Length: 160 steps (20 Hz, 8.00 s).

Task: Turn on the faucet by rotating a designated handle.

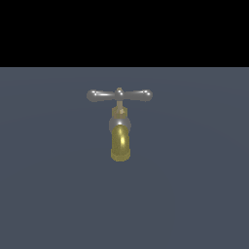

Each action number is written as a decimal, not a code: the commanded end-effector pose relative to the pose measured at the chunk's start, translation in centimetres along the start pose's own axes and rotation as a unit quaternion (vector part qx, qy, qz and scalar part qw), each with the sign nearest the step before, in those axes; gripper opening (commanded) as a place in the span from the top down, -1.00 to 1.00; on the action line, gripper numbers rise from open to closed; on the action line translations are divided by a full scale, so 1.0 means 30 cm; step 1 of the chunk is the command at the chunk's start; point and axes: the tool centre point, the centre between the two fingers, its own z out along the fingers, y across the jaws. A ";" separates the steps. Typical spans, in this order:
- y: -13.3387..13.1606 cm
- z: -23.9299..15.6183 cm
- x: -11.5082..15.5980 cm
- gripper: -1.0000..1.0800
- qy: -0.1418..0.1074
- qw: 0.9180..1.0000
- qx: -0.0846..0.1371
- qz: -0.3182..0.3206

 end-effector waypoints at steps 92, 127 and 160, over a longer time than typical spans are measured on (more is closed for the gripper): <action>0.334 1.035 0.700 1.00 -0.013 0.727 0.008 -0.687; 0.386 1.039 0.956 1.00 -0.013 0.728 0.007 -0.686; 0.301 1.053 1.182 1.00 -0.021 0.741 0.004 -0.671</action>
